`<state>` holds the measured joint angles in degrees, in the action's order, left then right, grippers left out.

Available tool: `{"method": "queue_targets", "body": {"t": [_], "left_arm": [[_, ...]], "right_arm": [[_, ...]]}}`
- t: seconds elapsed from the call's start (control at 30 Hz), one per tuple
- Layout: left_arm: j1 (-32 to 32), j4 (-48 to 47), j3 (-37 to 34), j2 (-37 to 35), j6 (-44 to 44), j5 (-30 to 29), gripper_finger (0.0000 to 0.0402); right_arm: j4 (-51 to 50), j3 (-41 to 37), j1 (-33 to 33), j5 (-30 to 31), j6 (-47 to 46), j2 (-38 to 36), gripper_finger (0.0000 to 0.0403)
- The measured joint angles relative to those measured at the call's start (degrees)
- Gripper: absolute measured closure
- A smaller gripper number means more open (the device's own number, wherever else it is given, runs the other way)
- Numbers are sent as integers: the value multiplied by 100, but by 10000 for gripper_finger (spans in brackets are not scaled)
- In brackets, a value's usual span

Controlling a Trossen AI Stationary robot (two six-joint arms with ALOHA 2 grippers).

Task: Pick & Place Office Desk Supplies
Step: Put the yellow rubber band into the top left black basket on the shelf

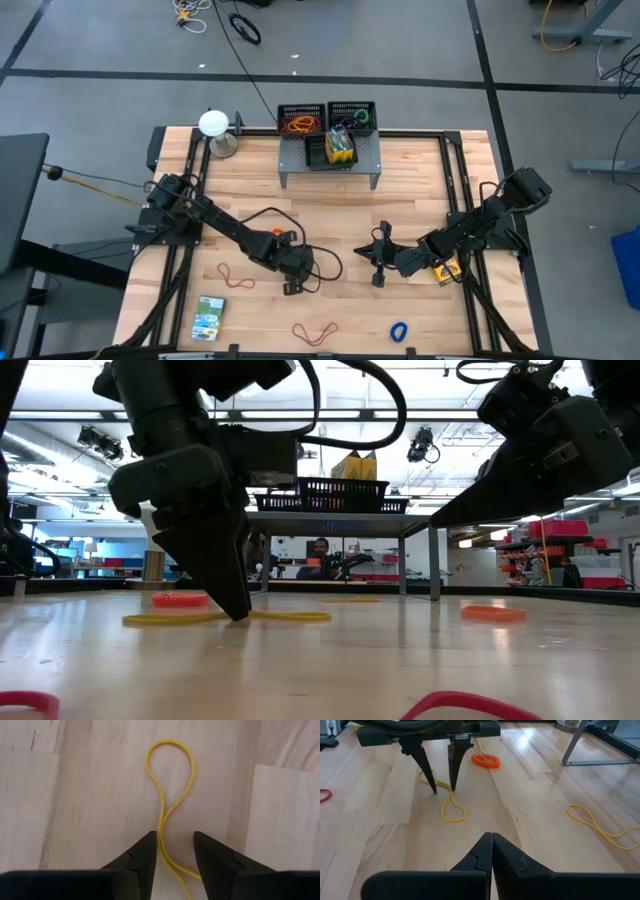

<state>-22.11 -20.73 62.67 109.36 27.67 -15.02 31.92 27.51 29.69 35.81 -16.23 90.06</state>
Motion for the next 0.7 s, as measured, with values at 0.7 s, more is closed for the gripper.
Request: {"method": "queue_targets", "body": {"t": [0.7], "left_arm": [[7,-328,0,-912,-312,-205,396]], "right_arm": [[0,0,0,2,0,0,394]]}}
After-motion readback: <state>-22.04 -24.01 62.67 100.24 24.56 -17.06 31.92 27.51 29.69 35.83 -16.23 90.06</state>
